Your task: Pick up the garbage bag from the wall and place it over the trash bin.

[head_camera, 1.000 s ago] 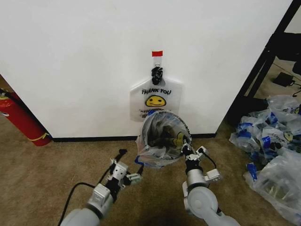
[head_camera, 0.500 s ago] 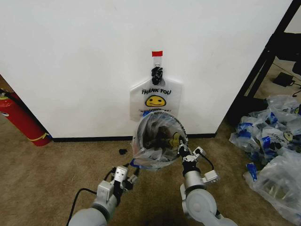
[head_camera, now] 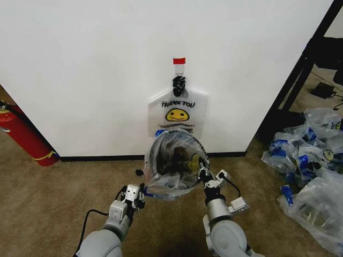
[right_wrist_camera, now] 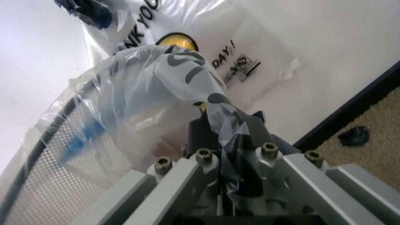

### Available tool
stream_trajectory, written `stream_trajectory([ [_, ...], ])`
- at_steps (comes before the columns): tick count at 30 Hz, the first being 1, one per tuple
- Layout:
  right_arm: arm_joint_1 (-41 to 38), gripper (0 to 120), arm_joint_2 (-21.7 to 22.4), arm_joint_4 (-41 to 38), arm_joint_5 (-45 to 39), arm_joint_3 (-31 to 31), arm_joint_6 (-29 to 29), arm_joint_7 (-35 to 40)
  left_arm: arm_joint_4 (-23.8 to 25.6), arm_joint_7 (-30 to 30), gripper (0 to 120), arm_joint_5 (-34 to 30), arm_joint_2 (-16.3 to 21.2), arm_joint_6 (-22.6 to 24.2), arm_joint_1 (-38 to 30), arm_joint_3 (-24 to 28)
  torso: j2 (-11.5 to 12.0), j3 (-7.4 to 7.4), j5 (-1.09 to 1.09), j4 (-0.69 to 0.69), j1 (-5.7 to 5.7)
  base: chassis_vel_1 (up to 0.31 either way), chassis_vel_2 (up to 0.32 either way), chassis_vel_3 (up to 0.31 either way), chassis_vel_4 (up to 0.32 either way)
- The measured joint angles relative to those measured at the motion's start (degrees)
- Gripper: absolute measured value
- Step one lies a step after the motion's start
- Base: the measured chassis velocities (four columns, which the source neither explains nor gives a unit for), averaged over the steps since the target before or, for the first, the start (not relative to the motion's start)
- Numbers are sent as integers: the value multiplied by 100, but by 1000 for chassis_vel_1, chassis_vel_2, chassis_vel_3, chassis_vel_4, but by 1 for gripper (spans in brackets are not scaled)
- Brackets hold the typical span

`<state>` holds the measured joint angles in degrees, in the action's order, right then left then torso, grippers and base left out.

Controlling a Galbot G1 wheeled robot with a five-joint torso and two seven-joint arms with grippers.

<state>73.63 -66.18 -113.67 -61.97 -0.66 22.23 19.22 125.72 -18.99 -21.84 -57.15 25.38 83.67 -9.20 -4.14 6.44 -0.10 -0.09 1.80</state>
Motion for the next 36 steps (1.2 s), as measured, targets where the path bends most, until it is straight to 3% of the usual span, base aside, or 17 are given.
stream_trajectory([
  [8,150,1,-81,-33,394,-234,90,-95,-407,-400,0,63,-322,415,-252,139,0,0,-1,0,0,0,0,0,0],
  [14,282,1,-130,-48,631,-347,186,-225,-803,-744,0,-108,-494,458,-521,129,0,0,-1,0,0,0,0,0,0],
  [28,362,1,-177,-39,694,-411,228,-283,-667,-1377,0,-1038,-671,620,-802,48,0,0,0,0,0,0,0,0,0],
  [30,382,1,-128,20,709,-411,227,-545,-779,-1455,0,-1129,-639,564,-878,-6,0,0,-1,0,0,0,0,0,0],
  [36,310,1,368,549,701,-37,229,-2314,-1396,-1388,0,-897,-244,111,-1123,-220,0,0,0,0,0,0,0,0,0],
])
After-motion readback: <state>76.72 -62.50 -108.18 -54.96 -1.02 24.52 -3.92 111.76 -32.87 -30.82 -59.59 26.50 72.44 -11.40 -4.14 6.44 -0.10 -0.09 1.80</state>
